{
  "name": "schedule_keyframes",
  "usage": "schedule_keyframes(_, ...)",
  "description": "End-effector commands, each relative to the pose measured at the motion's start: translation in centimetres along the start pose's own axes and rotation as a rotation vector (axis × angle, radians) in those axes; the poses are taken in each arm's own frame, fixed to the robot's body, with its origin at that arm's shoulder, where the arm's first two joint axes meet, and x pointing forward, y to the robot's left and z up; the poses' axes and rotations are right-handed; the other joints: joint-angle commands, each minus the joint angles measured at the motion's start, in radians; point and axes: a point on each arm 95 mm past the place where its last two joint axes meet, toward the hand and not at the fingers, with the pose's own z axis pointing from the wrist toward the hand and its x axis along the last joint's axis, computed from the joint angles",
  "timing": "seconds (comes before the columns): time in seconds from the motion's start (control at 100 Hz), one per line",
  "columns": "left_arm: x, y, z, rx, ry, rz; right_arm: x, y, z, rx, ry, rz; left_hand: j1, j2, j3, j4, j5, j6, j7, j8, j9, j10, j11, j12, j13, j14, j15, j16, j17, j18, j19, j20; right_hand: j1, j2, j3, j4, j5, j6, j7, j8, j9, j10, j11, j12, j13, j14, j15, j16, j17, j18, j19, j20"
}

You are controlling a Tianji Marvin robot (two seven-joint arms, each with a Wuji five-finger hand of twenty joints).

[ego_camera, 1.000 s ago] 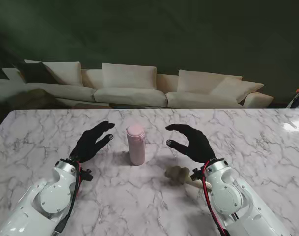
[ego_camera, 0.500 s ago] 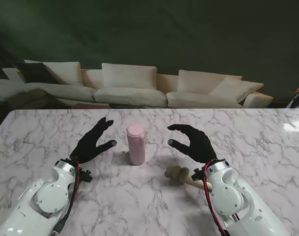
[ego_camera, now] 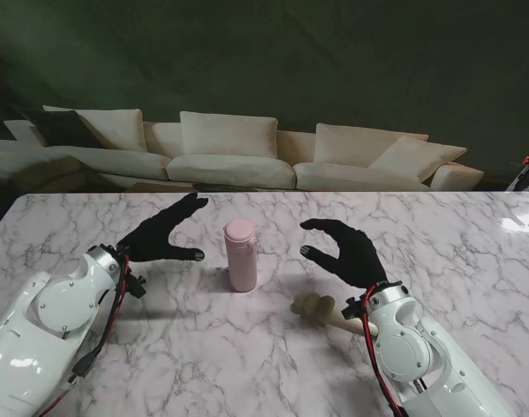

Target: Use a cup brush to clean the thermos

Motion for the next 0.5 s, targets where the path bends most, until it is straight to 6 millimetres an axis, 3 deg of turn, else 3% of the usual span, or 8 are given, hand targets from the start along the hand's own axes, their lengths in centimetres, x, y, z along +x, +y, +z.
schedule_keyframes(0.0, -0.9, -0.4, 0.2, -0.035, -0.023, 0.004, -0.2, 0.0, -0.1, -0.002, -0.004, -0.001, -0.005, -0.035, 0.001, -0.001, -0.007, -0.011, 0.005, 0.005, -0.021, -0.036, -0.004, 0.007, -0.015, -0.044, -0.041, -0.003, -0.021, -0.055, 0.004, 0.011, 0.003, 0.030, -0.018, 0.019, -0.026, 0.004, -0.010, -0.009, -0.031, -0.004, 0.000, -0.001, -0.024, -0.027, -0.019, -0.004, -0.021, -0.010, -0.018, 0.009)
schedule_keyframes(0.29, -3.0, 1.8, 1.1, -0.178, -0.088, 0.017, -0.3, 0.2, -0.1, -0.014, -0.009, -0.003, -0.006, -0.063, 0.009, 0.004, -0.015, -0.040, 0.050, 0.076, -0.029, -0.076, 0.013, 0.032, -0.023, -0.072, -0.065, -0.005, -0.033, -0.056, -0.001, 0.007, 0.003, 0.029, -0.020, 0.019, -0.029, 0.004, -0.012, -0.009, -0.035, -0.001, 0.002, 0.000, -0.026, -0.029, -0.019, -0.004, -0.023, -0.010, -0.019, 0.010)
schedule_keyframes(0.49, -4.1, 3.8, 1.5, -0.245, -0.117, 0.024, -0.3, 0.2, -0.1, -0.014, -0.013, 0.000, 0.008, -0.069, 0.012, 0.008, -0.046, -0.053, 0.028, 0.081, -0.031, -0.076, 0.025, 0.051, -0.020, -0.070, -0.062, 0.004, -0.031, -0.056, 0.013, 0.013, 0.004, 0.029, -0.020, 0.019, -0.031, 0.006, -0.012, -0.009, -0.038, 0.002, 0.003, 0.000, -0.027, -0.028, -0.019, -0.004, -0.025, -0.011, -0.021, 0.010)
